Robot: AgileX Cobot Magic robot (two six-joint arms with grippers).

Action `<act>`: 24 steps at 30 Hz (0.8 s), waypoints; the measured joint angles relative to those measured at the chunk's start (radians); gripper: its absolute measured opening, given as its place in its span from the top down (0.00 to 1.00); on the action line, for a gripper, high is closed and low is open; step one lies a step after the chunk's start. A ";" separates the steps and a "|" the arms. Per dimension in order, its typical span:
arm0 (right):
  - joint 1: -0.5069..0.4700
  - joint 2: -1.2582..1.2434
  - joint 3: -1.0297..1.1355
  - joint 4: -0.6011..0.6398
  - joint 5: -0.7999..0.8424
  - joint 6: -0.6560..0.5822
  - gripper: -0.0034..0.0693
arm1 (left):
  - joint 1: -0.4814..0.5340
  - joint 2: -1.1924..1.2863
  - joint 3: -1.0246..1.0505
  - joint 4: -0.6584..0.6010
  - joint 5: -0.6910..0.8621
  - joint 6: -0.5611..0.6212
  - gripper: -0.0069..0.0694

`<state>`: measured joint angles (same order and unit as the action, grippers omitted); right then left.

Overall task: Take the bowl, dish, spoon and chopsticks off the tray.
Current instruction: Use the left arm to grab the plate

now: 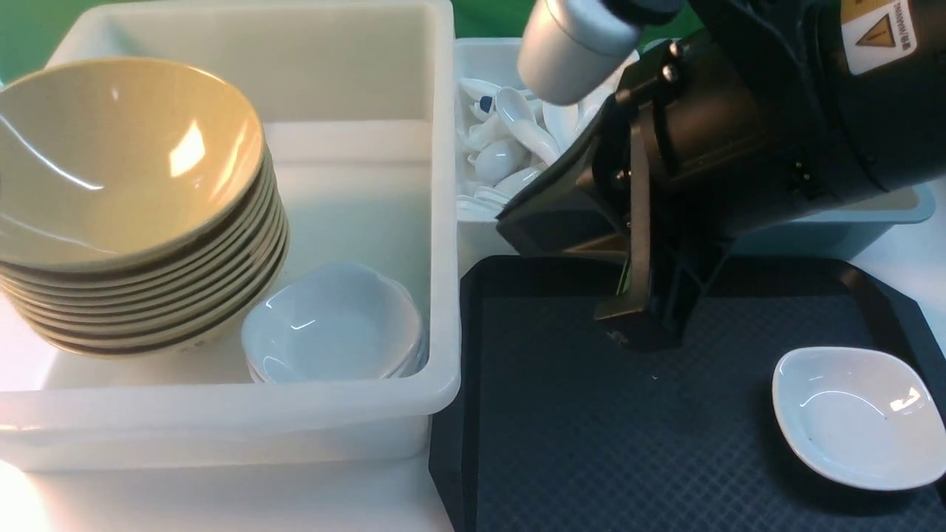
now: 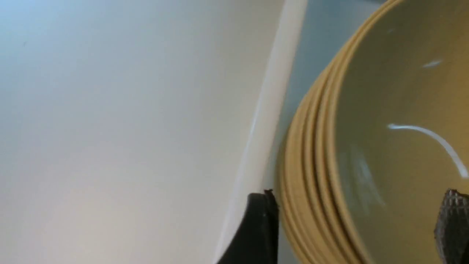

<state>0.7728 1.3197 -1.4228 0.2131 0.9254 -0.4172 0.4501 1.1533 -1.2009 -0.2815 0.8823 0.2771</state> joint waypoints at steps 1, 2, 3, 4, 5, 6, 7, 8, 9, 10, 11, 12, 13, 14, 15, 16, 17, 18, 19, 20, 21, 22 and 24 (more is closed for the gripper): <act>-0.001 0.000 -0.001 -0.008 0.007 0.012 0.91 | -0.008 -0.008 -0.011 0.001 0.006 -0.002 0.25; -0.010 0.000 -0.010 -0.058 0.028 0.052 0.90 | -0.066 -0.028 -0.037 0.001 0.038 -0.008 0.32; -0.026 0.000 -0.016 -0.110 0.047 0.085 0.90 | -0.125 -0.045 -0.058 0.000 0.063 -0.008 0.39; -0.043 0.000 -0.017 -0.149 0.067 0.114 0.90 | -0.207 -0.062 -0.075 -0.003 0.087 -0.006 0.48; -0.065 0.000 -0.017 -0.183 0.092 0.139 0.90 | -0.267 -0.069 -0.082 -0.003 0.098 -0.002 0.55; -0.084 0.000 -0.017 -0.200 0.116 0.155 0.90 | -0.330 -0.075 -0.085 -0.005 0.107 0.002 0.64; -0.099 0.000 -0.017 -0.219 0.133 0.166 0.90 | -0.396 -0.075 -0.086 -0.005 0.113 0.006 0.69; -0.138 -0.001 -0.015 -0.241 0.172 0.187 0.90 | -0.498 -0.068 -0.088 -0.003 0.118 0.012 0.81; -0.143 -0.001 -0.013 -0.246 0.177 0.189 0.90 | -0.516 -0.068 -0.088 -0.003 0.118 0.013 0.81; -0.183 -0.007 -0.002 -0.263 0.205 0.203 0.90 | -0.652 -0.040 -0.089 0.009 0.114 0.017 0.87; -0.211 -0.015 0.011 -0.270 0.222 0.216 0.90 | -0.719 -0.014 -0.089 0.024 0.107 0.017 0.89; -0.234 -0.023 0.025 -0.275 0.234 0.229 0.90 | -0.784 0.012 -0.090 0.035 0.097 0.017 0.91; -0.266 -0.041 0.048 -0.279 0.240 0.242 0.90 | -0.876 0.061 -0.090 0.051 0.075 0.017 0.91; -0.284 -0.056 0.067 -0.279 0.242 0.248 0.90 | -0.945 0.099 -0.090 0.061 0.056 0.017 0.92; -0.292 -0.064 0.076 -0.280 0.243 0.251 0.90 | -0.969 0.120 -0.091 0.065 0.041 0.017 0.92; -0.318 -0.105 0.117 -0.283 0.247 0.271 0.90 | -1.056 0.208 -0.101 0.076 0.004 0.017 0.92; -0.332 -0.143 0.150 -0.284 0.252 0.279 0.90 | -1.108 0.278 -0.119 0.078 -0.030 0.017 0.92; -0.339 -0.170 0.172 -0.284 0.260 0.287 0.90 | -1.132 0.314 -0.132 0.078 -0.043 0.017 0.92; -0.345 -0.198 0.193 -0.285 0.269 0.292 0.90 | -1.167 0.374 -0.159 0.078 -0.066 0.017 0.92; -0.349 -0.234 0.213 -0.289 0.280 0.297 0.90 | -1.196 0.433 -0.192 0.079 -0.087 0.017 0.92; -0.354 -0.286 0.249 -0.298 0.304 0.313 0.90 | -1.225 0.513 -0.246 0.079 -0.105 0.017 0.92; -0.355 -0.315 0.265 -0.304 0.314 0.324 0.90 | -1.245 0.569 -0.289 0.078 -0.114 0.017 0.92; -0.355 -0.364 0.287 -0.315 0.324 0.333 0.90 | -1.267 0.624 -0.335 0.078 -0.115 0.022 0.92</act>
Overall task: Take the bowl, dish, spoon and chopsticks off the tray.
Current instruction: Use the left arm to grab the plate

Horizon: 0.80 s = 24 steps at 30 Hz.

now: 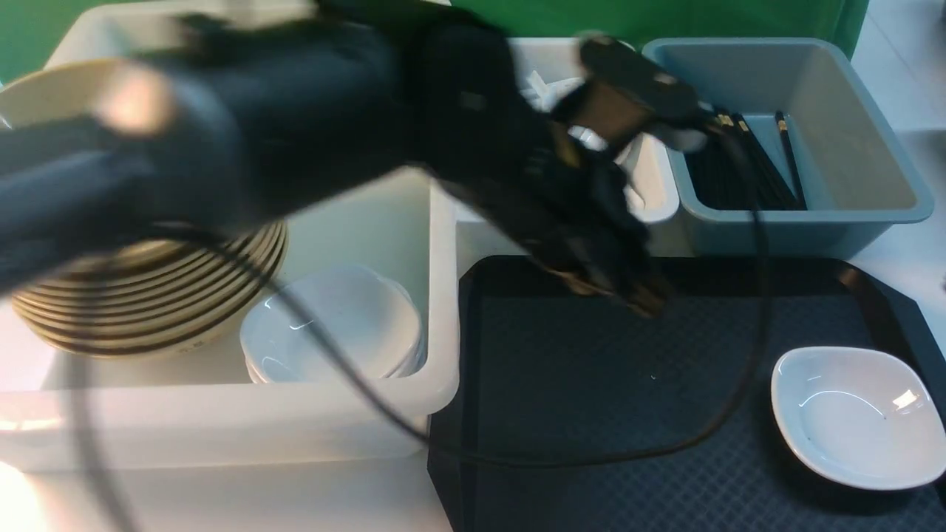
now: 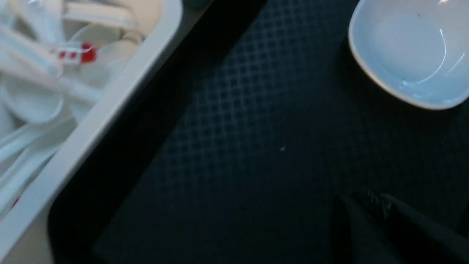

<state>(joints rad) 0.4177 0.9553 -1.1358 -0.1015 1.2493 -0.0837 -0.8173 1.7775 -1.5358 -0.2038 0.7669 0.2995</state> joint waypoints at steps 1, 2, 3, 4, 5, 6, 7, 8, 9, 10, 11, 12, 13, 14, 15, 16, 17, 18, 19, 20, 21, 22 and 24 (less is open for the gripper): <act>0.000 -0.021 0.008 -0.004 0.004 0.009 0.90 | -0.013 0.055 -0.047 0.000 0.002 0.006 0.92; 0.000 -0.074 0.022 -0.009 0.010 0.021 0.90 | -0.038 0.131 -0.117 0.000 0.023 0.022 0.90; 0.000 -0.107 0.027 -0.012 0.010 0.031 0.89 | -0.052 0.185 -0.169 0.000 0.045 0.034 0.88; 0.000 -0.120 0.029 -0.012 0.011 0.033 0.89 | -0.057 0.206 -0.190 0.000 0.056 0.036 0.87; 0.000 -0.167 0.032 -0.012 0.012 0.044 0.89 | -0.073 0.289 -0.277 -0.002 0.097 0.038 0.82; 0.000 -0.194 0.033 -0.014 0.013 0.047 0.89 | -0.082 0.338 -0.333 -0.010 0.127 0.036 0.78; 0.000 -0.218 0.033 -0.016 0.013 0.055 0.89 | -0.089 0.376 -0.378 -0.020 0.157 0.034 0.74; 0.000 -0.234 0.034 -0.018 0.015 0.059 0.89 | -0.091 0.419 -0.435 -0.033 0.184 0.033 0.69; -0.001 -0.238 0.034 -0.017 0.016 0.061 0.89 | -0.091 0.428 -0.446 -0.036 0.184 0.033 0.68; -0.002 -0.260 0.034 -0.018 0.018 0.062 0.89 | -0.094 0.490 -0.531 -0.066 0.225 0.030 0.58; -0.002 -0.268 0.035 -0.019 0.019 0.062 0.89 | -0.094 0.525 -0.579 -0.081 0.239 0.027 0.52; -0.002 -0.271 0.036 -0.019 0.021 0.063 0.89 | -0.094 0.556 -0.621 -0.096 0.248 0.025 0.46; -0.002 -0.273 0.036 -0.019 0.021 0.063 0.89 | -0.094 0.573 -0.643 -0.105 0.252 0.020 0.43; -0.002 -0.273 0.036 -0.019 0.021 0.063 0.89 | -0.094 0.599 -0.674 -0.119 0.252 0.016 0.38; -0.002 -0.273 0.036 -0.019 0.021 0.063 0.89 | -0.094 0.623 -0.694 -0.133 0.250 0.007 0.35; -0.002 -0.274 0.037 -0.019 0.021 0.062 0.89 | -0.094 0.645 -0.713 -0.143 0.243 -0.001 0.31; -0.002 -0.274 0.039 -0.019 0.021 0.061 0.89 | -0.094 0.666 -0.727 -0.151 0.229 -0.009 0.29; -0.002 -0.274 0.041 -0.019 0.020 0.060 0.89 | -0.094 0.686 -0.733 -0.158 0.218 -0.014 0.27; -0.002 -0.275 0.046 -0.019 0.020 0.058 0.89 | -0.094 0.702 -0.736 -0.163 0.206 -0.018 0.27; -0.002 -0.275 0.051 -0.019 0.021 0.056 0.89 | -0.094 0.721 -0.736 -0.169 0.193 -0.024 0.27; -0.002 -0.276 0.062 -0.019 0.021 0.053 0.89 | -0.095 0.741 -0.738 -0.177 0.176 -0.033 0.28; -0.002 -0.276 0.068 -0.019 0.021 0.050 0.89 | -0.096 0.743 -0.743 -0.183 0.151 -0.044 0.29; -0.002 -0.276 0.081 -0.019 0.020 0.041 0.89 | -0.105 0.750 -0.744 -0.180 0.130 -0.068 0.37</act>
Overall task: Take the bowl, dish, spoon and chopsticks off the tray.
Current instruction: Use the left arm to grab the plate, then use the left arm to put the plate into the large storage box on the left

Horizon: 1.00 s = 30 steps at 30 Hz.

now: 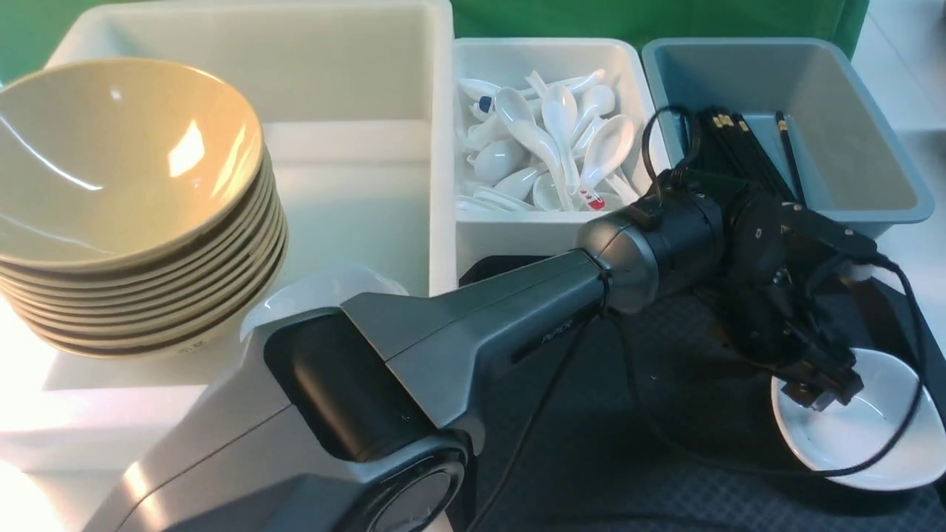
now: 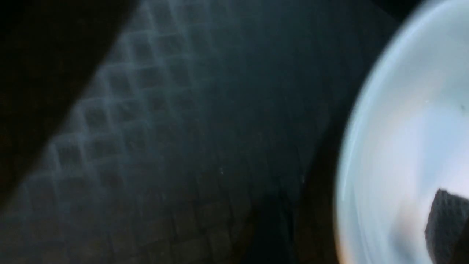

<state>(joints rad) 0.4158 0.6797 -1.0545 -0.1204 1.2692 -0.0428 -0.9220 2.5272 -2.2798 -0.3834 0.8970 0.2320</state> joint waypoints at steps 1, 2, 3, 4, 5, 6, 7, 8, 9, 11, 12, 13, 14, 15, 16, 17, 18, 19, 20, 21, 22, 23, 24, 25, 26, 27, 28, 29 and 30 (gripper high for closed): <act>0.000 0.000 0.008 -0.001 0.000 -0.004 0.89 | -0.009 0.002 -0.001 0.005 -0.018 -0.004 0.44; 0.000 0.000 0.008 -0.001 0.001 -0.003 0.89 | -0.010 0.003 -0.001 0.006 -0.020 -0.005 0.46; 0.000 0.000 0.015 -0.001 0.000 -0.009 0.89 | -0.022 0.007 -0.012 0.022 -0.021 -0.003 0.57; 0.000 0.000 0.017 -0.002 0.001 -0.014 0.89 | -0.035 0.012 -0.028 0.031 -0.015 0.004 0.71; 0.000 0.000 0.017 -0.003 0.001 -0.014 0.89 | -0.038 0.012 -0.030 0.029 -0.015 0.004 0.72; 0.000 0.000 0.017 -0.003 0.001 -0.019 0.89 | -0.045 0.013 -0.045 0.018 -0.013 0.010 0.78; 0.000 0.000 0.017 -0.003 0.001 -0.023 0.89 | -0.048 0.012 -0.060 0.017 -0.007 0.016 0.82; 0.000 0.000 0.017 -0.003 0.001 -0.027 0.89 | -0.053 0.009 -0.086 0.017 0.022 0.027 0.85; -0.001 0.000 0.017 -0.003 0.001 -0.030 0.89 | -0.053 0.009 -0.111 0.017 0.047 0.031 0.86; -0.003 0.000 0.017 -0.003 0.001 -0.033 0.89 | -0.044 0.009 -0.168 0.017 0.116 0.037 0.89; -0.003 0.000 0.017 -0.005 0.001 -0.033 0.89 | -0.043 0.009 -0.168 0.017 0.124 0.037 0.89; -0.004 0.000 0.017 -0.008 -0.001 -0.033 0.89 | -0.028 -0.002 -0.209 0.027 0.177 0.038 0.90; -0.004 0.000 0.017 -0.009 -0.006 -0.033 0.89 | -0.011 -0.015 -0.233 0.036 0.215 0.038 0.91; -0.004 0.000 0.017 -0.010 -0.019 -0.033 0.89 | 0.010 -0.036 -0.256 0.045 0.251 0.038 0.91; -0.004 0.000 0.017 -0.010 -0.030 -0.033 0.89 | 0.034 -0.059 -0.271 0.056 0.286 0.039 0.91; -0.004 0.000 0.017 -0.010 -0.049 -0.033 0.89 | 0.058 -0.096 -0.286 0.074 0.316 0.040 0.91; -0.004 0.000 0.017 -0.009 -0.081 -0.032 0.89 | 0.089 -0.150 -0.298 0.099 0.337 0.038 0.91; -0.004 0.001 0.017 -0.007 -0.100 -0.032 0.89 | 0.108 -0.190 -0.300 0.118 0.345 0.033 0.91; -0.005 0.003 0.017 0.005 -0.132 -0.032 0.89 | 0.132 -0.255 -0.300 0.151 0.348 0.024 0.91; -0.005 0.005 0.017 0.008 -0.132 -0.032 0.89 | 0.137 -0.255 -0.300 0.151 0.348 0.021 0.91; -0.005 0.018 0.015 0.038 -0.168 -0.037 0.89 | 0.167 -0.346 -0.288 0.194 0.351 0.012 0.91; -0.005 0.030 0.013 0.064 -0.181 -0.052 0.89 | 0.186 -0.404 -0.268 0.221 0.351 -0.002 0.91; -0.006 0.049 0.008 0.104 -0.191 -0.076 0.89 | 0.203 -0.450 -0.243 0.242 0.351 -0.010 0.91; -0.006 0.078 0.000 0.163 -0.197 -0.107 0.89 | 0.219 -0.509 -0.201 0.269 0.351 -0.019 0.91; -0.006 0.100 -0.006 0.207 -0.201 -0.145 0.89 | 0.233 -0.567 -0.146 0.296 0.351 -0.031 0.91; -0.006 0.130 -0.016 0.253 -0.202 -0.178 0.89 | 0.243 -0.614 -0.094 0.316 0.353 -0.039 0.91; -0.006 0.161 -0.027 0.308 -0.202 -0.220 0.89 | 0.255 -0.671 -0.017 0.339 0.355 -0.049 0.91; -0.006 0.186 -0.038 0.360 -0.202 -0.253 0.89 | 0.266 -0.728 0.069 0.361 0.358 -0.058 0.91; -0.005 0.222 -0.056 0.412 -0.204 -0.303 0.89 | 0.279 -0.796 0.183 0.383 0.359 -0.063 0.91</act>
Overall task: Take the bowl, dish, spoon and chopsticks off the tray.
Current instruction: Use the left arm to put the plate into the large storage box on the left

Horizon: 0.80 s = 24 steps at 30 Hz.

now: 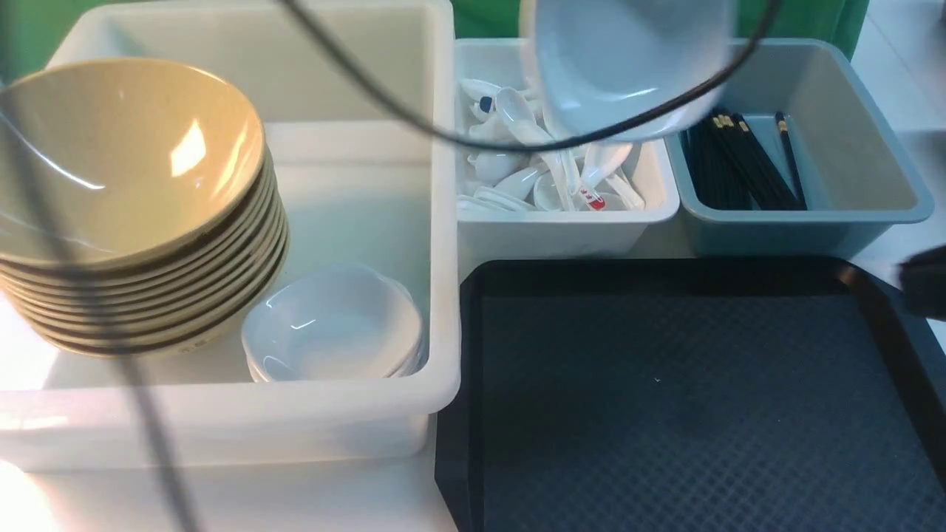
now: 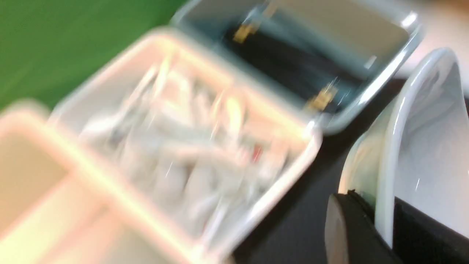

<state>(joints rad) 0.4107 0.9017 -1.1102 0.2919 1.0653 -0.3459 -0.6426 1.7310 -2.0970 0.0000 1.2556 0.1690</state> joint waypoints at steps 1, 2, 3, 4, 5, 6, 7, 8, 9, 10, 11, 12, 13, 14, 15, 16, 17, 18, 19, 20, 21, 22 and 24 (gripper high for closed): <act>0.003 0.023 -0.013 0.026 -0.003 -0.018 0.89 | 0.009 -0.045 0.080 0.008 0.000 -0.008 0.91; 0.012 0.046 -0.026 0.042 -0.010 -0.040 0.89 | 0.020 -0.089 0.163 0.015 -0.003 -0.018 0.91; 0.026 0.072 -0.045 0.055 -0.021 -0.053 0.89 | 0.035 -0.145 0.267 0.022 -0.016 -0.031 0.91; 0.047 0.098 -0.061 0.060 -0.032 -0.063 0.89 | 0.051 -0.200 0.368 0.023 -0.038 -0.044 0.91; 0.073 0.124 -0.080 0.062 -0.046 -0.070 0.89 | 0.077 -0.253 0.463 0.024 -0.084 -0.071 0.91; 0.104 0.151 -0.100 0.065 -0.061 -0.071 0.89 | 0.097 -0.303 0.551 0.024 -0.121 -0.087 0.91; 0.140 0.178 -0.123 0.068 -0.079 -0.072 0.89 | 0.130 -0.349 0.631 0.025 -0.180 -0.116 0.91; 0.155 0.189 -0.131 0.069 -0.082 -0.072 0.89 | 0.141 -0.365 0.660 0.025 -0.200 -0.126 0.91; 0.214 0.233 -0.161 0.069 -0.102 -0.073 0.89 | 0.187 -0.421 0.761 0.026 -0.274 -0.160 0.91; 0.251 0.259 -0.173 0.069 -0.108 -0.074 0.89 | 0.209 -0.446 0.813 0.027 -0.305 -0.169 0.91; 0.278 0.280 -0.187 0.068 -0.113 -0.074 0.89 | 0.235 -0.462 0.858 0.028 -0.338 -0.181 0.91; 0.290 0.290 -0.191 0.066 -0.114 -0.074 0.89 | 0.239 -0.462 0.858 0.028 -0.344 -0.183 0.91; 0.330 0.321 -0.202 0.064 -0.121 -0.074 0.89 | 0.270 -0.473 0.916 0.027 -0.382 -0.190 0.91; 0.353 0.336 -0.204 0.063 -0.122 -0.074 0.89 | 0.282 -0.473 0.946 0.027 -0.400 -0.191 0.91; 0.371 0.353 -0.207 0.062 -0.122 -0.074 0.89 | 0.294 -0.469 0.967 0.026 -0.418 -0.192 0.91; 0.384 0.369 -0.208 0.060 -0.122 -0.074 0.89 | 0.302 -0.461 0.994 0.026 -0.433 -0.192 0.91; 0.394 0.377 -0.208 0.060 -0.122 -0.073 0.89 | 0.308 -0.453 1.013 0.026 -0.447 -0.192 0.91; 0.399 0.385 -0.208 0.058 -0.122 -0.070 0.89 | 0.310 -0.445 1.027 0.026 -0.460 -0.192 0.91; 0.401 0.388 -0.208 0.057 -0.122 -0.070 0.89 | 0.313 -0.435 1.037 0.026 -0.472 -0.192 0.91; 0.403 0.390 -0.208 0.054 -0.124 -0.070 0.89 | 0.313 -0.421 1.043 0.026 -0.479 -0.192 0.91; 0.404 0.390 -0.208 0.054 -0.126 -0.070 0.89 | 0.313 -0.419 1.044 0.026 -0.479 -0.192 0.91; 0.405 0.390 -0.208 0.053 -0.131 -0.070 0.89 | 0.313 -0.405 1.044 0.027 -0.486 -0.192 0.91; 0.406 0.390 -0.208 0.053 -0.133 -0.070 0.89 | 0.313 -0.389 1.044 0.032 -0.492 -0.192 0.90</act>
<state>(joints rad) 0.8165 1.2912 -1.3181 0.3451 0.9322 -0.4155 -0.3293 1.3416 -1.0529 0.0317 0.7641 -0.0232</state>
